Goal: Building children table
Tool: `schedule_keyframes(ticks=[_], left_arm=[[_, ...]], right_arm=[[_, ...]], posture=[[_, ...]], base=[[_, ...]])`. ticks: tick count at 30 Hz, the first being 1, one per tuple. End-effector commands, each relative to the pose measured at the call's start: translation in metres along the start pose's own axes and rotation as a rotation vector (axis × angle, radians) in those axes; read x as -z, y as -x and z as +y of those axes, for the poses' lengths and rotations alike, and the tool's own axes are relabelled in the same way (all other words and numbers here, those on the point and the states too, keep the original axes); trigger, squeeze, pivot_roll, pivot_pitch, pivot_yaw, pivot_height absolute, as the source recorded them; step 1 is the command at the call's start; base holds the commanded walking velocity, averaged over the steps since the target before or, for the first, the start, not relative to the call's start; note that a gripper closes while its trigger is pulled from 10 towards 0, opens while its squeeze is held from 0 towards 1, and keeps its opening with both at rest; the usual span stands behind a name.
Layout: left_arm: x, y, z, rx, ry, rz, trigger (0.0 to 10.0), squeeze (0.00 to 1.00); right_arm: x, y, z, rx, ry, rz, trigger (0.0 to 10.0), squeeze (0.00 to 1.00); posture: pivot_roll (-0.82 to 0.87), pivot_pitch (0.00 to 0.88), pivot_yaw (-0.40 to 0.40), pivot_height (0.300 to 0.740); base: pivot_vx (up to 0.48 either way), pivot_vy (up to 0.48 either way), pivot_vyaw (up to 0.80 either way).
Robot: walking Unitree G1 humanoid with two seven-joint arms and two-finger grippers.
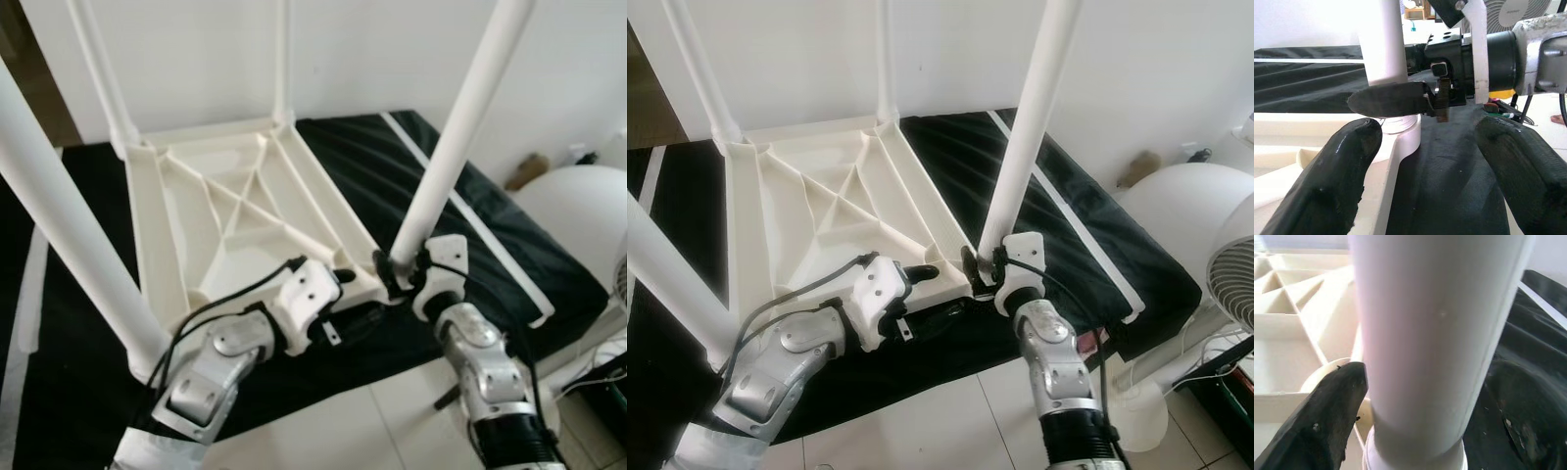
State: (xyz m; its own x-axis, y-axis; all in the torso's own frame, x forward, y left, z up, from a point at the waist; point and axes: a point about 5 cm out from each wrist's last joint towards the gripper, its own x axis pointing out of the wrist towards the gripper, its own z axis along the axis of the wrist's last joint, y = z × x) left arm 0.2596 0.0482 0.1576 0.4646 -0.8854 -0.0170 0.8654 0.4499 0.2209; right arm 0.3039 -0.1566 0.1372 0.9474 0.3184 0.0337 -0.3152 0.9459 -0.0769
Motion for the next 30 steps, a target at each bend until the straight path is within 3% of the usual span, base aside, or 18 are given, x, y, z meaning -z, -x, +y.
schedule_keyframes(ticks=[1,12,24,25,28,29,30], left_arm=[[-0.002,-0.001,0.000,0.024,-0.016,0.001,10.0,0.00],[-0.001,-0.002,-0.004,0.039,-0.029,0.011,10.0,0.00],[-0.003,-0.002,-0.001,0.035,-0.045,0.010,10.0,0.00],[-0.003,-0.002,-0.001,0.035,-0.046,0.010,10.0,0.00],[-0.003,-0.002,0.000,0.034,-0.046,0.011,10.0,0.00],[-0.003,-0.001,0.000,0.033,-0.046,0.012,10.0,0.00],[-0.003,-0.001,0.000,0.033,-0.046,0.013,10.0,0.00]], right_arm=[[0.004,0.001,0.000,-0.063,0.024,0.014,10.0,0.00],[0.006,-0.007,-0.012,-0.182,0.090,0.047,10.0,0.00],[0.009,-0.022,-0.012,-0.294,0.135,0.067,10.0,0.00],[0.009,-0.023,-0.012,-0.300,0.135,0.069,4.5,0.00],[0.010,-0.022,-0.011,-0.303,0.140,0.073,4.5,0.00],[0.011,-0.022,-0.012,-0.304,0.143,0.076,0.5,0.00],[0.011,-0.022,-0.012,-0.304,0.145,0.077,0.0,0.00]], posture=[[-0.04,0.030,-0.042,0.740],[-0.03,0.021,-0.043,0.740],[-0.01,0.008,-0.041,0.740],[-0.01,0.008,-0.041,0.740],[-0.01,0.008,-0.041,0.740],[-0.01,0.007,-0.043,0.740],[-0.01,0.007,-0.043,0.740]], base=[[0.000,0.000,0.00],[0.000,0.000,0.00],[0.000,0.000,0.00],[0.000,0.000,0.00],[0.000,0.000,0.00],[0.000,0.000,0.00],[0.000,0.000,0.00]])
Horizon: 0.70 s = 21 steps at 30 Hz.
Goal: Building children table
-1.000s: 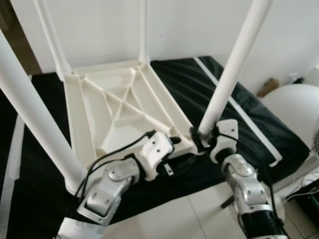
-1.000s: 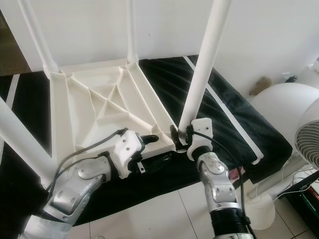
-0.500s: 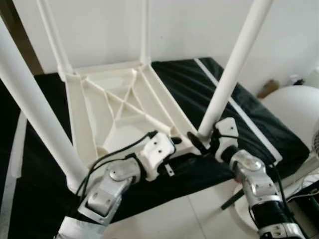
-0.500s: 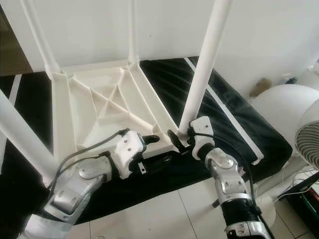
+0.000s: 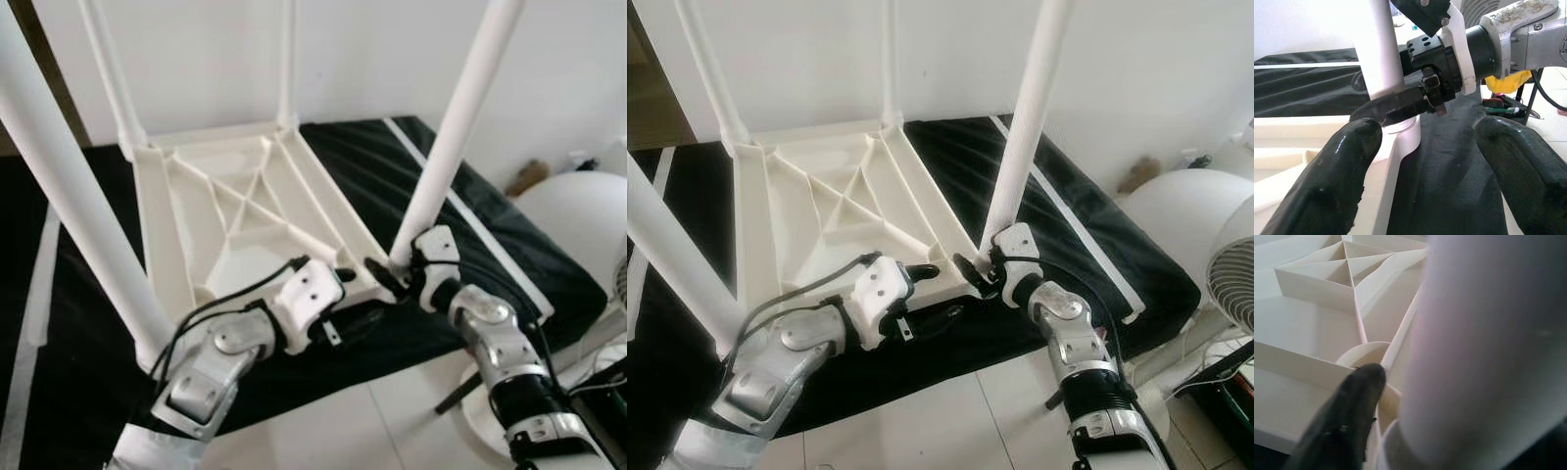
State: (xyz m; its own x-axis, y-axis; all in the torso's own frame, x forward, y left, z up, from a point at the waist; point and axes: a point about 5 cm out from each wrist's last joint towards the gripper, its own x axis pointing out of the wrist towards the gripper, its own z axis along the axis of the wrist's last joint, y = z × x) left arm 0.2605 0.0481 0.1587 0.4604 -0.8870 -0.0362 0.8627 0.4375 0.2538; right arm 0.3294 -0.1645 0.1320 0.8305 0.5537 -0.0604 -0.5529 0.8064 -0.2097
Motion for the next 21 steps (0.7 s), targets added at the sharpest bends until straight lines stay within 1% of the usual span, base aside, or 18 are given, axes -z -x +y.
schedule_keyframes(ticks=[1,8,9,10,12,17,18,21], left_arm=[[-0.002,-0.001,-0.001,0.024,-0.012,-0.005,10.0,0.00],[-0.001,-0.001,-0.003,0.031,-0.007,-0.006,10.0,0.00],[-0.001,-0.001,-0.003,0.033,-0.007,-0.006,10.0,0.00],[-0.001,-0.001,-0.004,0.034,-0.007,-0.006,10.0,0.00],[-0.001,-0.001,-0.004,0.036,-0.006,-0.005,10.0,0.00],[0.000,-0.002,-0.005,0.038,-0.003,-0.005,10.0,0.00],[0.000,-0.002,-0.006,0.039,-0.001,-0.005,10.0,0.00],[0.003,-0.002,-0.008,0.040,-0.011,0.009,10.0,0.00]], right_arm=[[0.004,-0.001,0.003,-0.030,0.006,0.021,0.0,0.00],[0.010,0.003,0.004,-0.027,-0.020,0.030,0.0,0.00],[0.011,0.004,0.003,-0.017,-0.031,0.034,3.8,0.00],[0.012,0.005,0.003,-0.008,-0.039,0.034,10.0,0.00],[0.012,0.006,0.002,0.015,-0.063,0.029,10.0,0.00],[0.009,0.006,0.004,0.060,-0.087,0.018,10.0,0.00],[0.008,0.007,0.005,0.104,-0.092,0.019,10.0,0.00],[0.008,0.009,0.005,0.164,-0.110,0.021,10.0,0.00]], posture=[[-0.01,0.007,-0.043,0.740],[-0.02,0.005,-0.037,0.740],[-0.02,0.006,-0.037,0.740],[-0.02,0.007,-0.037,0.740],[-0.03,0.007,-0.038,0.740],[-0.03,0.011,-0.041,0.740],[-0.03,0.013,-0.046,0.740],[-0.03,0.016,-0.048,0.740]], base=[[0.000,0.000,0.00],[0.000,0.000,0.00],[0.000,0.000,0.00],[0.000,0.000,0.00],[0.000,0.000,0.00],[0.000,0.000,0.00],[0.000,0.000,0.00],[0.000,0.000,0.00]])
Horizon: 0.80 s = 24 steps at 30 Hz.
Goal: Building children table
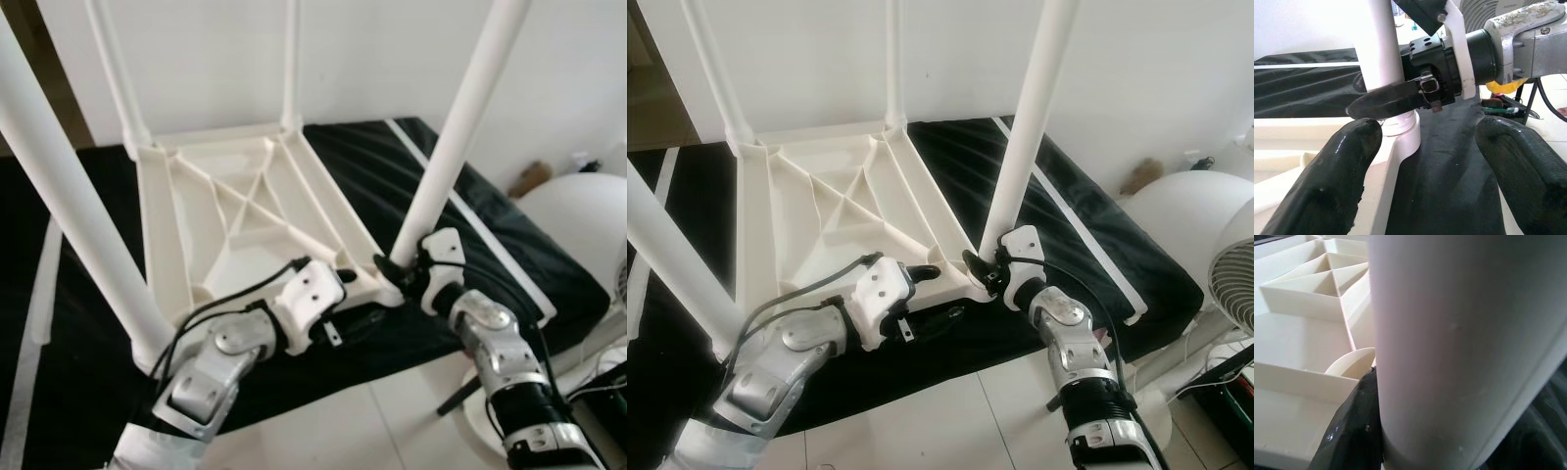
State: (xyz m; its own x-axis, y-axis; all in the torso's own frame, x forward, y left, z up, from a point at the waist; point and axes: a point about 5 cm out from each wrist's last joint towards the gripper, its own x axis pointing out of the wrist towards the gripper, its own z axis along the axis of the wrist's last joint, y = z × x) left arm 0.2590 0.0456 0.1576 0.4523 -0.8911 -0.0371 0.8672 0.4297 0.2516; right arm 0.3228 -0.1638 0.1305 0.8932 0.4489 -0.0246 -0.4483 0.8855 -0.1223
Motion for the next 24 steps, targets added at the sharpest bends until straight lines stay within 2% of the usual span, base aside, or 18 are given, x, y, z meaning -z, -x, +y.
schedule_keyframes(ticks=[1,5,9,10,11,12,15,19,24], left_arm=[[0.003,-0.001,-0.005,0.031,-0.013,0.011,10.0,0.00],[0.005,0.001,-0.008,0.035,-0.009,0.020,10.0,0.00],[0.004,0.000,-0.008,0.040,-0.006,0.014,10.0,0.00],[0.003,-0.001,-0.008,0.043,-0.007,0.013,10.0,0.00],[0.003,-0.002,-0.008,0.047,-0.009,0.011,10.0,0.00],[0.002,-0.002,-0.008,0.048,-0.009,0.010,10.0,0.00],[0.003,-0.002,-0.007,0.048,-0.011,0.011,10.0,0.00],[0.003,-0.005,-0.006,0.040,-0.011,0.008,10.0,0.00],[-0.001,-0.007,-0.007,0.038,-0.002,-0.009,10.0,0.00]], right_arm=[[0.007,0.005,0.000,0.039,-0.013,0.035,10.0,0.00],[0.008,0.011,0.004,0.161,-0.074,0.030,10.0,0.00],[0.009,0.012,0.011,0.222,-0.110,0.021,10.0,0.00],[0.009,0.012,0.013,0.271,-0.131,0.021,10.0,0.00],[0.011,0.012,0.015,0.370,-0.174,0.028,10.0,0.00],[0.012,0.012,0.016,0.406,-0.188,0.031,10.0,0.00],[0.013,0.013,0.019,0.449,-0.200,0.035,10.0,0.00],[0.016,0.007,0.035,0.528,-0.256,0.049,10.0,0.00],[0.011,0.003,0.047,0.534,-0.279,0.049,10.0,0.00]], posture=[[-0.03,0.016,-0.048,0.740],[-0.04,0.023,-0.043,0.740],[-0.04,0.022,-0.039,0.740],[-0.04,0.022,-0.039,0.740],[-0.04,0.023,-0.036,0.740],[-0.04,0.023,-0.036,0.740],[-0.04,0.025,-0.038,0.740],[-0.04,0.026,-0.040,0.740],[-0.04,0.029,-0.040,0.740]], base=[[0.000,0.000,0.00],[0.000,0.000,0.00],[0.000,0.000,0.00],[0.000,0.000,0.00],[0.000,0.000,0.00],[0.000,0.000,0.00],[0.000,0.000,0.00],[0.000,0.000,0.00],[0.000,0.000,0.00]])
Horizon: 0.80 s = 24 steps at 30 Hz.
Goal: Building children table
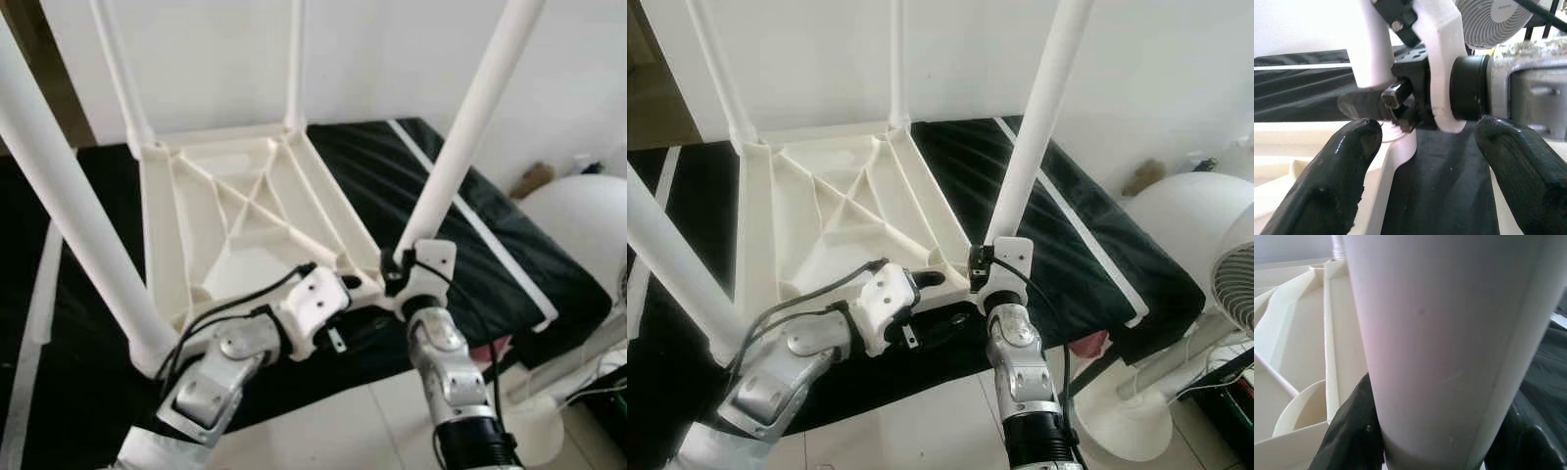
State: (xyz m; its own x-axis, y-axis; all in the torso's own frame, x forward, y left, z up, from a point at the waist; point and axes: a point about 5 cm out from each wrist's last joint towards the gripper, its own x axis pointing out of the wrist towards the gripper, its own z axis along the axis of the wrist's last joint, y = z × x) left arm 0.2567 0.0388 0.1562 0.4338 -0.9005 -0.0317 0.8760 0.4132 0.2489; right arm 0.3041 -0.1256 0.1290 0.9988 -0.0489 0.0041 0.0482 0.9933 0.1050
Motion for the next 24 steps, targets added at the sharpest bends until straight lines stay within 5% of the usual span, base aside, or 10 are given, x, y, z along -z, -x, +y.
schedule_keyframes(ticks=[1,7,8,19,20,21,22,24], left_arm=[[-0.001,-0.002,-0.002,0.018,-0.001,-0.001,10.0,0.00],[-0.001,-0.002,-0.002,0.010,0.007,-0.002,10.0,0.00],[-0.002,-0.001,-0.002,0.006,0.014,-0.009,10.0,0.00],[-0.004,0.000,-0.001,0.001,0.031,-0.020,10.0,0.00],[-0.004,0.000,-0.001,0.000,0.031,-0.020,10.0,0.00],[-0.004,0.000,-0.001,0.000,0.031,-0.020,10.0,0.00],[-0.004,0.000,-0.001,0.000,0.032,-0.019,10.0,0.00],[-0.003,0.001,0.000,-0.001,0.032,-0.018,10.0,0.00]], right_arm=[[0.014,0.006,0.000,0.031,-0.032,0.082,10.0,0.00],[0.016,0.008,0.000,0.020,-0.016,0.082,10.0,0.00],[0.015,0.008,-0.002,0.019,-0.015,0.078,10.0,1.00],[0.006,0.010,-0.008,-0.027,-0.014,0.041,10.0,1.00],[0.005,0.010,-0.009,-0.048,-0.007,0.038,10.0,0.30],[0.005,0.010,-0.009,-0.048,-0.007,0.038,10.0,0.30],[0.005,0.011,-0.011,-0.066,-0.004,0.034,10.0,0.00],[0.003,0.012,-0.016,-0.109,0.008,0.026,10.0,0.00]], posture=[[-0.04,0.029,-0.040,0.740],[-0.04,0.032,-0.043,0.740],[-0.04,0.033,-0.044,0.740],[-0.04,0.045,-0.044,0.740],[-0.04,0.047,-0.044,0.740],[-0.04,0.047,-0.044,0.740],[-0.04,0.047,-0.045,0.740],[-0.04,0.047,-0.044,0.740]], base=[[0.000,0.000,0.00],[0.000,0.000,0.00],[0.000,0.000,0.00],[0.000,0.000,0.00],[0.000,0.000,0.00],[0.000,0.000,0.00],[0.000,0.000,0.00],[0.000,0.000,0.00]])
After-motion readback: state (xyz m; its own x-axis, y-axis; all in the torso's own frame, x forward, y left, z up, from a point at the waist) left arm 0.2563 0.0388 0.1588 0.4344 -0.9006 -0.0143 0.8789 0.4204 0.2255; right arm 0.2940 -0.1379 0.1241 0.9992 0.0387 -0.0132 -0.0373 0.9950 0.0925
